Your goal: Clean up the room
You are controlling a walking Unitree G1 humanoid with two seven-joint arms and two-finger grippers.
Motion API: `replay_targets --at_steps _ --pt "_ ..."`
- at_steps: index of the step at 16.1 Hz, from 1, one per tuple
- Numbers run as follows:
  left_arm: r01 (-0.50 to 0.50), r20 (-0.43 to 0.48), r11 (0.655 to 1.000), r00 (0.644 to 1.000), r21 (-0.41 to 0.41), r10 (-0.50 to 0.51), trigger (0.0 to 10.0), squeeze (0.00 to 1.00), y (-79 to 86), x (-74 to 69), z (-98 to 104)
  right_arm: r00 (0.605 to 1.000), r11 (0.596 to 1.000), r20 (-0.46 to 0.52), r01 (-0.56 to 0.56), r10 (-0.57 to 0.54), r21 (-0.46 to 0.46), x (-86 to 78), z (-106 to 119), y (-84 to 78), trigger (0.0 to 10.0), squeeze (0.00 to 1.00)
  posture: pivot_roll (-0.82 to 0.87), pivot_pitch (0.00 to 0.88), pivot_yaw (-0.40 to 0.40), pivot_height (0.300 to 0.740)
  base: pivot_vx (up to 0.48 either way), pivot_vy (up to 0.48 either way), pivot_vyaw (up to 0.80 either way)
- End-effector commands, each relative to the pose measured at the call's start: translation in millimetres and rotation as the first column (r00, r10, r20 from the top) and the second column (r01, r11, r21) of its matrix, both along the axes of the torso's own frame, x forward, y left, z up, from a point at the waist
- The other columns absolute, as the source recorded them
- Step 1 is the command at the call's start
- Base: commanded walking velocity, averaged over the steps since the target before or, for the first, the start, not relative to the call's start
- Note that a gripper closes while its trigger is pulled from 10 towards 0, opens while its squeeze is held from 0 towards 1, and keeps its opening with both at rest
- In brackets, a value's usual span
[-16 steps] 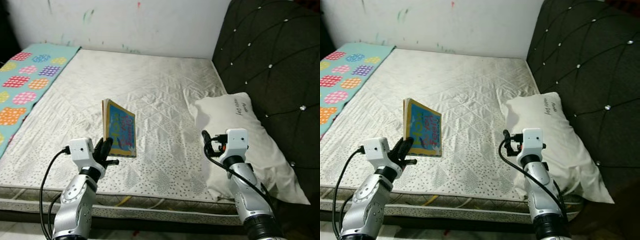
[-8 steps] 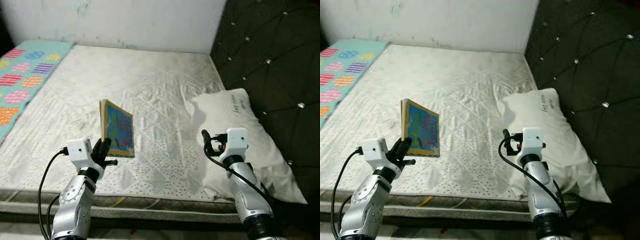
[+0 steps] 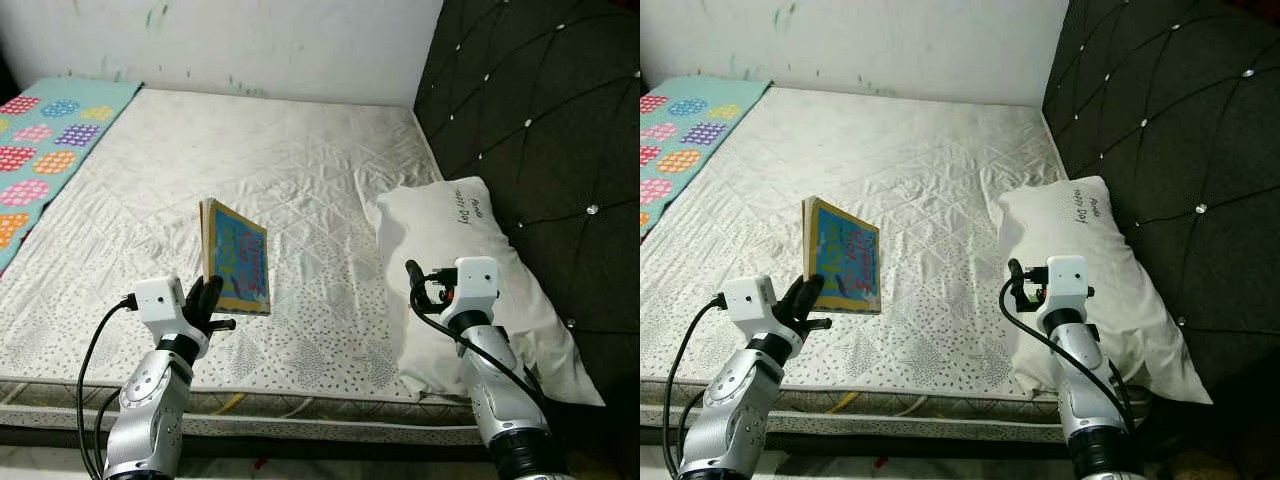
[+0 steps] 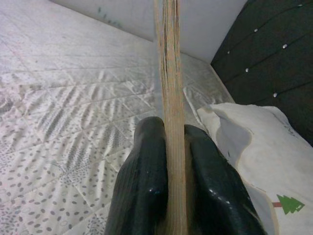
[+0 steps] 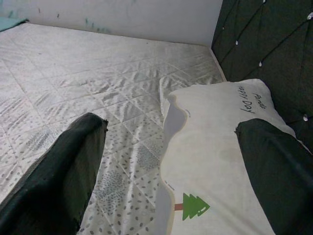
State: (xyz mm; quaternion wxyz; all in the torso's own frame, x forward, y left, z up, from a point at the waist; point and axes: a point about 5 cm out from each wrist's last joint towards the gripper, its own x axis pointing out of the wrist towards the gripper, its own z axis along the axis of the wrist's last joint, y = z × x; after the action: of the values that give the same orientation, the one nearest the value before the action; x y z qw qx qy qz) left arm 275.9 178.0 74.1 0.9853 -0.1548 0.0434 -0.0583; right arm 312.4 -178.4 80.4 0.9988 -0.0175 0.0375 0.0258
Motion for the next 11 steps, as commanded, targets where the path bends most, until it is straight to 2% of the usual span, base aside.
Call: replay_targets --at_steps 1,11 --pt "-0.007 0.044 1.0 0.999 -0.002 0.007 10.0 0.0 -0.2 2.8 9.2 1.0 1.0 0.003 0.008 -0.008 0.001 1.8 2.0 -0.9 10.0 0.0 -0.1 0.0 -0.048 0.74 0.0 0.0 0.0" --pt "-0.005 0.04 1.0 0.999 -0.001 0.006 10.0 0.0 0.0 3.5 9.0 1.0 1.0 0.001 0.011 -0.011 0.001 0.7 1.6 -0.9 10.0 0.0 -0.1 0.0 -0.046 0.74 0.0 0.0 0.0"
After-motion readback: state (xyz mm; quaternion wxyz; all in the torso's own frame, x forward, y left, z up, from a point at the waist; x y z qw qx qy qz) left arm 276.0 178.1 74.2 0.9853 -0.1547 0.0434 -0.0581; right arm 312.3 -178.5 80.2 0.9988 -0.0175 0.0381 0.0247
